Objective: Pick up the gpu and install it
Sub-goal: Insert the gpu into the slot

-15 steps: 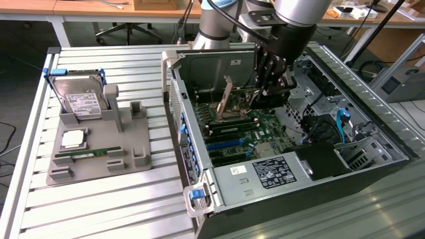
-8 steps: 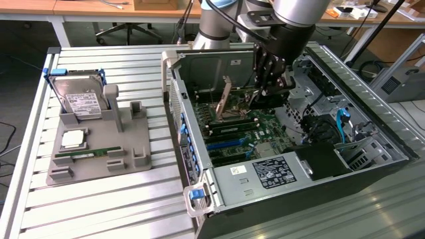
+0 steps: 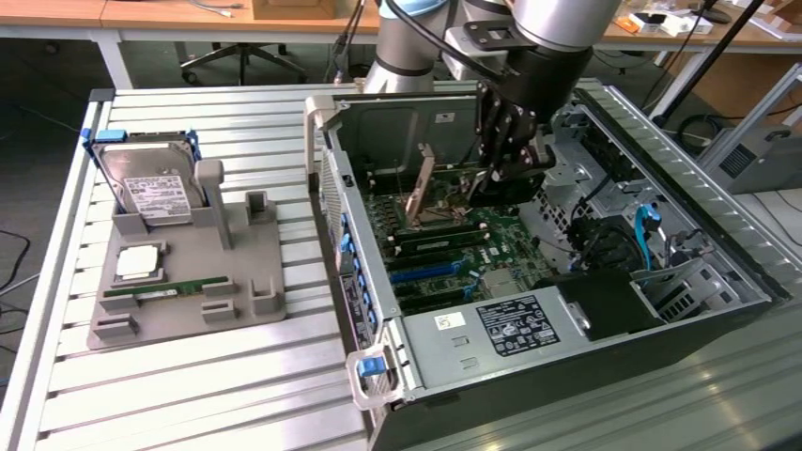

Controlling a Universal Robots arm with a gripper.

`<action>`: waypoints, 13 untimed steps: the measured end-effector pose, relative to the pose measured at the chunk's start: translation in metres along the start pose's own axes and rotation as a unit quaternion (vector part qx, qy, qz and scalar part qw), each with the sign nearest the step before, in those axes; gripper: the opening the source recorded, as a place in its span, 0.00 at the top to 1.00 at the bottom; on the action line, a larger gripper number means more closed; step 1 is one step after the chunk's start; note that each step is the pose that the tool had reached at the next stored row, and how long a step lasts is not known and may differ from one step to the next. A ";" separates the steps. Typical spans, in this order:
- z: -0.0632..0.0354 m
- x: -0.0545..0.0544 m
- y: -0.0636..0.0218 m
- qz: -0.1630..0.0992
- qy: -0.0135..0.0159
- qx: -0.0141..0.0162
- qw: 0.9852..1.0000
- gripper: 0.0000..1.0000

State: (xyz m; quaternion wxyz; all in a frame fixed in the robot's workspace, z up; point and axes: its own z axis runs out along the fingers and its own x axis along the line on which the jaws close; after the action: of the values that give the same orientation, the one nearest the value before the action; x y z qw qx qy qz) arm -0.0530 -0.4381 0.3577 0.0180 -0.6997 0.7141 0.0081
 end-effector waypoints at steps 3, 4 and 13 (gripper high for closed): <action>0.0001 0.000 0.0008 0.000 0.000 0.000 1.000 0.73; 0.0001 0.000 0.0010 0.000 0.000 0.000 1.000 0.73; 0.0004 0.000 0.0037 0.000 0.000 0.000 1.000 0.73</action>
State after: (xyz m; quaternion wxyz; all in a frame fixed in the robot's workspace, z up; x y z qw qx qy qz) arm -0.0566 -0.4383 0.3573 0.0180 -0.6997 0.7141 0.0081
